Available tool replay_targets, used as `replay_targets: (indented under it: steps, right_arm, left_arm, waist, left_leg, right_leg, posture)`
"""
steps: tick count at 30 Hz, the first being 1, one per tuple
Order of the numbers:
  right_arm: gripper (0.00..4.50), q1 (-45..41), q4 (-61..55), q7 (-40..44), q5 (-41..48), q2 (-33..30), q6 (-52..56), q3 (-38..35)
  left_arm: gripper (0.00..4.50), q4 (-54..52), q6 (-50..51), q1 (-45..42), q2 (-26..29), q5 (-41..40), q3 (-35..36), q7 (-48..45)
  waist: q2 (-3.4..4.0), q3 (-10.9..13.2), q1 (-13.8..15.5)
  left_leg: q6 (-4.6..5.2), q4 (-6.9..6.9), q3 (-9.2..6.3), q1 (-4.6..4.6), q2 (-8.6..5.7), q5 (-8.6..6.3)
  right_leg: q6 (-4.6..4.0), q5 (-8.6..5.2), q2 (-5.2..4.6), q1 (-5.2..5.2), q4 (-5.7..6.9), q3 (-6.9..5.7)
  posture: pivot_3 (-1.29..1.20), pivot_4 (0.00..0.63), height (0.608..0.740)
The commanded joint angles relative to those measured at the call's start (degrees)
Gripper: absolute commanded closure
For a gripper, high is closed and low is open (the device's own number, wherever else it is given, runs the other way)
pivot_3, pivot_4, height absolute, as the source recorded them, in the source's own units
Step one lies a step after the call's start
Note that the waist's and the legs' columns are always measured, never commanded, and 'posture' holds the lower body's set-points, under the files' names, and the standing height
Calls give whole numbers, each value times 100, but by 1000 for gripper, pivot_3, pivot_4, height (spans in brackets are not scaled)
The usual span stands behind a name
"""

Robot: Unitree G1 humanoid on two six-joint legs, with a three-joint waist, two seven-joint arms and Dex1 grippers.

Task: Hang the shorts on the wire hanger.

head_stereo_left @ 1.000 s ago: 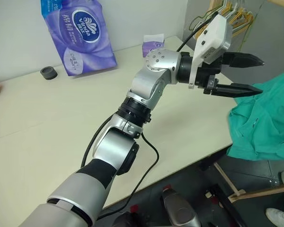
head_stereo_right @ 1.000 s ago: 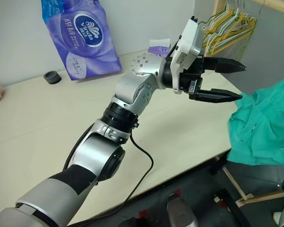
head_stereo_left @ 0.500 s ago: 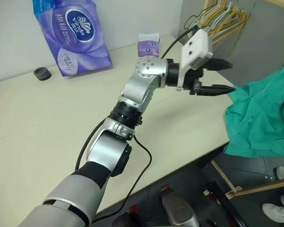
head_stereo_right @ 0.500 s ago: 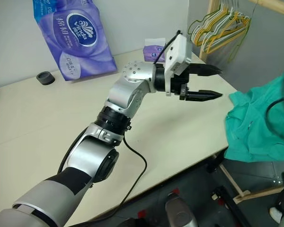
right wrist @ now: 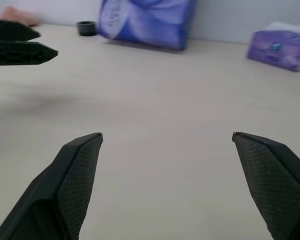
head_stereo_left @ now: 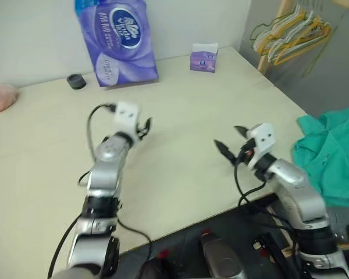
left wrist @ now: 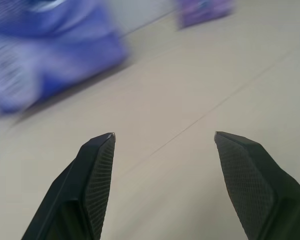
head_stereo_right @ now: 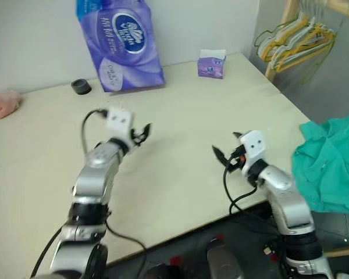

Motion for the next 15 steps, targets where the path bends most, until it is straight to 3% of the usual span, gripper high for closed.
replay_targets:
  steps: [1, 7, 15]
  right_arm:
    - [66, -367, 542, -41, -74, 253, -471, -70]
    - [66, -528, 1078, 158, -205, 423, -845, 52]
    - [66, -587, 1172, 413, -108, 478, -812, 47]
  left_arm:
    - [1156, -327, 166, 79, -118, -223, 541, 542]
    - [1156, -200, -236, 327, 46, -177, 305, 390]
    - [1156, -35, -709, 441, 213, -186, -35, 112]
  waist:
    - [-16, -10, 276]
    - [-61, -36, 881]
    - [-66, -38, 1194]
  left_leg:
    - [-6, 3, -4, 0, 0, 4]
    - [-42, 3, -47, 5, 5, 32]
    - [-58, 1, -65, 4, 6, 41]
  right_leg:
    - [-10, 7, 0, 1, 0, -5]
    - [-39, 25, 0, 12, 2, -87]
    - [-46, 29, 0, 12, 6, -105]
  posture:
    - [-89, 124, 740]
    - [-21, 138, 740]
    - [29, 147, 740]
